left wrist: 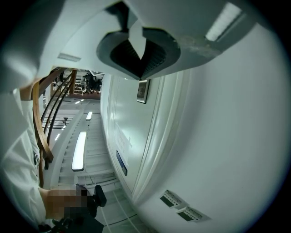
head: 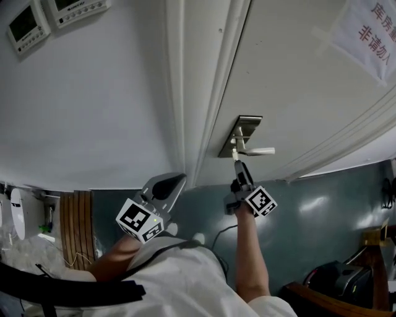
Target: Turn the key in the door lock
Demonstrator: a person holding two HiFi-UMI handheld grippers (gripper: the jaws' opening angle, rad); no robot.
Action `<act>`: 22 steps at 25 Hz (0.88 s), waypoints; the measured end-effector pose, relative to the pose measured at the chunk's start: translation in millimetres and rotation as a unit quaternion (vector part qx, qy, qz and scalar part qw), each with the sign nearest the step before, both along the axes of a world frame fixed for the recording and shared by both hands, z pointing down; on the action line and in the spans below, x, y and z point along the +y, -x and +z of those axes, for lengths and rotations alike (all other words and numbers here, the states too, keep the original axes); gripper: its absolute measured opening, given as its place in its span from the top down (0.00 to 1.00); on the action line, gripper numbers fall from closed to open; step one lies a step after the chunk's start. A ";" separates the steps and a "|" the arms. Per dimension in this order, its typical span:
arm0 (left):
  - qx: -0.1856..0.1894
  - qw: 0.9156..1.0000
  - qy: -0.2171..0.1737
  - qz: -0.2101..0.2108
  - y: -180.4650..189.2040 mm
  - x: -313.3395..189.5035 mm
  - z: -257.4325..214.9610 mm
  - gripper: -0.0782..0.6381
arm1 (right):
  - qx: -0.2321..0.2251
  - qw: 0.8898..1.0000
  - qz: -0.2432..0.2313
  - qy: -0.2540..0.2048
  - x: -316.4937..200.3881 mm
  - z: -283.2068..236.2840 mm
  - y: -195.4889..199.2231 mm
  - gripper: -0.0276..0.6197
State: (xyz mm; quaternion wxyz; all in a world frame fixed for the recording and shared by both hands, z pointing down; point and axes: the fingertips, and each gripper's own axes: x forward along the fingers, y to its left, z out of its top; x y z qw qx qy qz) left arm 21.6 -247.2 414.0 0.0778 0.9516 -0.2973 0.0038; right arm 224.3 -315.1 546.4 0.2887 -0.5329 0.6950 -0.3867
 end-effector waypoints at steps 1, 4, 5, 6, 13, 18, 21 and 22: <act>-0.001 1.000 0.000 -0.002 2.0 -0.3 0.2 0.88 | -0.015 1.000 -0.003 -0.004 -4.8 2.6 0.0 0.65; -0.005 1.000 -0.001 -0.010 7.8 -0.8 1.3 0.88 | -0.060 0.998 -0.020 -0.012 -17.0 11.0 4.0 0.65; -0.005 1.000 -0.001 -0.013 9.8 -0.8 1.4 0.88 | -0.083 0.996 -0.025 -0.017 -20.3 11.9 6.6 0.65; -0.006 1.000 -0.001 -0.016 11.5 -0.8 1.5 0.88 | -0.108 0.993 -0.028 -0.022 -22.8 12.2 8.6 0.65; -0.007 0.999 -0.003 -0.037 22.0 2.4 -1.8 0.88 | -0.138 0.990 -0.019 -0.021 -31.7 13.3 8.1 0.81; -0.006 0.999 -0.001 -0.046 26.7 6.7 -0.5 0.88 | -0.126 0.992 -0.019 -0.012 -32.9 14.7 8.6 0.88; -0.005 0.999 0.000 -0.049 27.5 8.9 0.3 0.88 | -0.095 0.995 -0.017 -0.004 -33.4 14.7 8.0 0.89; -0.005 0.999 0.000 -0.050 27.5 9.4 0.3 0.88 | -0.079 0.997 -0.017 0.000 -33.3 14.3 8.1 0.89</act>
